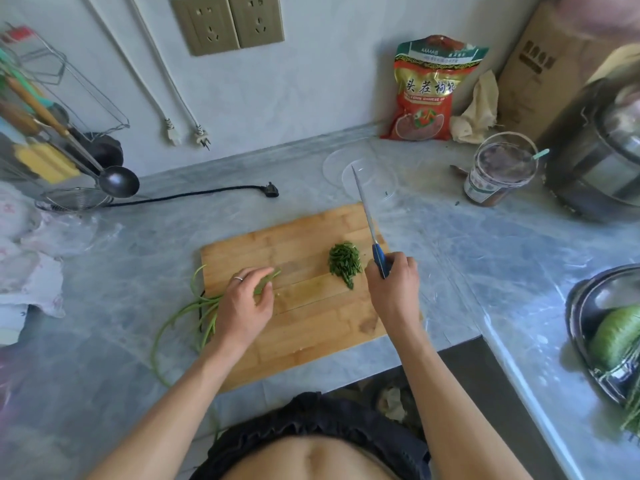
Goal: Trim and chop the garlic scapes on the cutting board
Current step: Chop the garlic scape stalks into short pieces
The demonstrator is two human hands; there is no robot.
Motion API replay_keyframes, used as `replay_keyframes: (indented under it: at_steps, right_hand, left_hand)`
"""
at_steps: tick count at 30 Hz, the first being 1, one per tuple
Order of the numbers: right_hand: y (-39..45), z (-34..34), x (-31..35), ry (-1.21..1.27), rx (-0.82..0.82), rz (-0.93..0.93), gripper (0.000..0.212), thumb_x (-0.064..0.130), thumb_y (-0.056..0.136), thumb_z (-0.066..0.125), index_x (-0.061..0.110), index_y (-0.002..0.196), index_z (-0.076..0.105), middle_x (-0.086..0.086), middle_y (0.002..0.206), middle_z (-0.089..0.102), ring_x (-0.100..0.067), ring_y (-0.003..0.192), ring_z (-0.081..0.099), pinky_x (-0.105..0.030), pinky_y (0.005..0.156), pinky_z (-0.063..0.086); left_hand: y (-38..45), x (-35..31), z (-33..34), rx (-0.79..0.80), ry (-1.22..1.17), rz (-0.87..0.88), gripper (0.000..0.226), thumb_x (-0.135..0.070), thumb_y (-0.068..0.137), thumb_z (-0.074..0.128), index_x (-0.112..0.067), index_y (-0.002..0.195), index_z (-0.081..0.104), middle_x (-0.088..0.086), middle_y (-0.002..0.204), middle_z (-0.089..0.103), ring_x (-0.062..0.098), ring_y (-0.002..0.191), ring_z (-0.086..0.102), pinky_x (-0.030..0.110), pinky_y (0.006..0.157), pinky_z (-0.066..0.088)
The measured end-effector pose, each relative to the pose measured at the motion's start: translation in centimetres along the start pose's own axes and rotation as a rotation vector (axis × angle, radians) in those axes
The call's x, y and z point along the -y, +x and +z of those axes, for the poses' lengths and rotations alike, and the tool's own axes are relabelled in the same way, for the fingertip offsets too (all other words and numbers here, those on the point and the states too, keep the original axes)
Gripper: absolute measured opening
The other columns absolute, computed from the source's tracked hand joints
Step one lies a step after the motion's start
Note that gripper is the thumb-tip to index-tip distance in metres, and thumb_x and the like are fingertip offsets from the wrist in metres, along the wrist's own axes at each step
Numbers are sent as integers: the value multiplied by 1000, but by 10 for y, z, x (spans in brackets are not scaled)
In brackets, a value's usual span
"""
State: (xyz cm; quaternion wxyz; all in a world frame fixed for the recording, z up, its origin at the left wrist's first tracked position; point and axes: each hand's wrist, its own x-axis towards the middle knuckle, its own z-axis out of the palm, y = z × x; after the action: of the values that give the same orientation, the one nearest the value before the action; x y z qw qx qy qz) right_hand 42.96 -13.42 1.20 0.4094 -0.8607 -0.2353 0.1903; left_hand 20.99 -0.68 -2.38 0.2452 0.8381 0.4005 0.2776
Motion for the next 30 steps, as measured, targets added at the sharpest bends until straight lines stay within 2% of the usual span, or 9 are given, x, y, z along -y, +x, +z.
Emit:
replay_keyframes:
  at_steps: [1,4,8,11,13,18,22,25,30]
  right_hand:
    - [-5,3,7,20,11,-15,20,32,95,57,13,100,53,0,95,52,-7,71,47,-18,56,38]
    - [-18,22,26,23,163,-71,21,33,96,55,12,97,51,-2,78,58,-13,62,51,-18,46,36]
    - [-30,52,36,-46,356,-134,20,32,97,52,12,100,51,-4,78,60,-21,68,55,-33,58,42]
    - [-38,68,37,-65,420,-201,13,25,97,51,16,87,50,-1,66,51,-15,54,44,-21,48,33]
    - [-39,71,34,-83,420,-238,21,19,95,51,18,75,44,0,59,42,-13,49,35,-21,48,32]
    - [-43,78,31,-131,421,-271,12,14,93,51,6,84,53,-11,62,49,-20,51,38,-25,47,31]
    - [-49,83,30,-135,419,-299,11,16,95,51,9,87,53,-11,61,50,-24,50,39,-31,46,31]
    - [-61,86,30,-144,453,-309,11,18,96,51,10,89,53,-7,59,49,-19,48,37,-24,44,29]
    - [-64,86,33,-112,498,-307,18,21,96,52,13,81,49,-3,58,46,-14,46,34,-23,45,29]
  left_hand:
    - [-1,5,-2,-21,5,-12,26,-4,88,66,-9,113,71,2,111,68,19,104,63,30,91,51]
    - [-4,25,-9,-69,31,-18,20,-2,86,69,-8,104,73,3,104,69,21,96,66,34,85,54]
    - [-9,49,-17,-52,72,57,14,-2,81,78,-7,95,76,3,101,71,19,88,68,30,81,54]
    - [-13,65,-22,5,138,149,15,-10,84,77,-9,99,78,2,107,73,20,93,69,33,84,55]
    - [-14,74,-19,60,168,228,19,-5,85,75,-8,104,77,5,113,73,24,100,69,36,86,56]
    - [-17,77,-9,78,236,282,24,-3,82,78,-7,105,77,6,112,74,25,100,68,38,81,58]
    - [-12,79,-1,8,195,231,19,1,81,77,-6,99,78,6,105,73,27,91,68,37,73,58]
    - [-11,85,4,9,169,164,21,0,81,77,-9,100,78,5,104,72,28,90,65,37,72,56]
    - [-15,89,11,10,160,114,21,-2,81,77,-11,100,77,5,104,71,31,89,65,38,71,56]
